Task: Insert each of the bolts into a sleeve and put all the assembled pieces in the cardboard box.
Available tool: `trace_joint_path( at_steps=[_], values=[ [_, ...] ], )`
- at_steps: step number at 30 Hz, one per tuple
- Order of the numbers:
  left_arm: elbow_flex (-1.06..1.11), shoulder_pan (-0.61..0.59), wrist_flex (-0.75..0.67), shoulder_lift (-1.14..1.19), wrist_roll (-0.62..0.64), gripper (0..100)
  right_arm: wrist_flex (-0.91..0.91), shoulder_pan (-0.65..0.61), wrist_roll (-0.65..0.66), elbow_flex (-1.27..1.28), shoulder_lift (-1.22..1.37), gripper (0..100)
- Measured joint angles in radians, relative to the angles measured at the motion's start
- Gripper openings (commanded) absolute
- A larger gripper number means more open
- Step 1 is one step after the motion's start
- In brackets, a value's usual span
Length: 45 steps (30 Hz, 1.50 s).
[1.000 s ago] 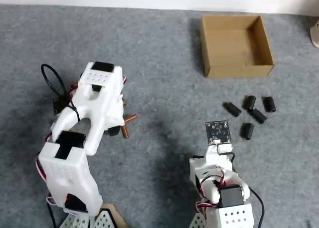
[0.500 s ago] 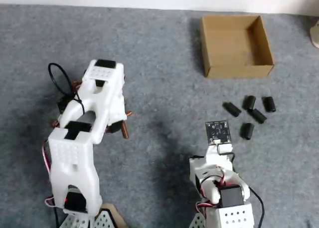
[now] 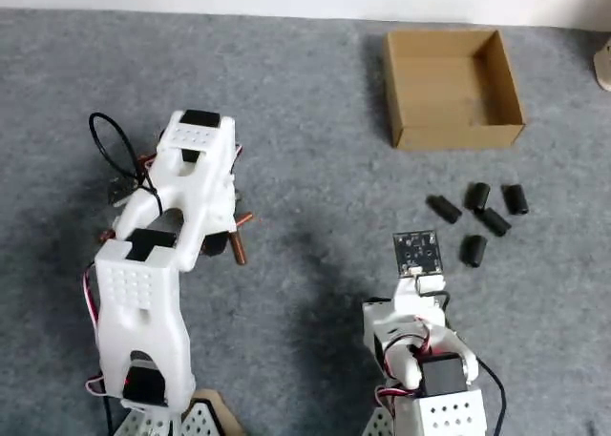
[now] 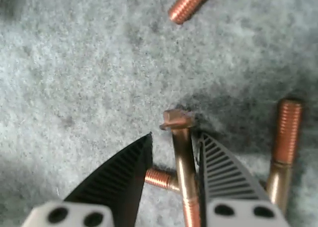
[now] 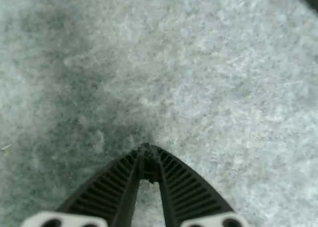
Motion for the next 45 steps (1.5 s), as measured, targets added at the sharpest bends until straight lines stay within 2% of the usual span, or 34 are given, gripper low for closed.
trace_joint_path(
  at_steps=[13, 16, 23, 34, 37, 45],
  values=[
    [0.037, 0.068, 0.008, -0.002, 0.008, 15, 0.0, 0.0, 0.0, 0.0, 0.0, 0.4],
    [0.051, 0.072, 0.008, -0.002, 0.008, 9, 0.0, 0.0, 0.0, 0.0, 0.0, 0.4],
    [0.081, 0.072, 0.002, 0.011, 0.078, 6, 0.0, 0.0, 0.0, 0.0, 0.0, 0.4],
    [0.083, 0.043, -0.012, 0.011, 0.089, 6, 0.0, 0.0, 0.0, 0.0, 0.0, 0.4],
    [0.083, 0.031, -0.014, 0.011, 0.089, 0, 0.0, 0.0, 0.0, 0.0, 0.0, 0.4],
    [0.083, 0.018, -0.009, 0.011, 0.086, 0, 0.0, 0.0, 0.0, 0.0, 0.0, 0.4]
  ],
)
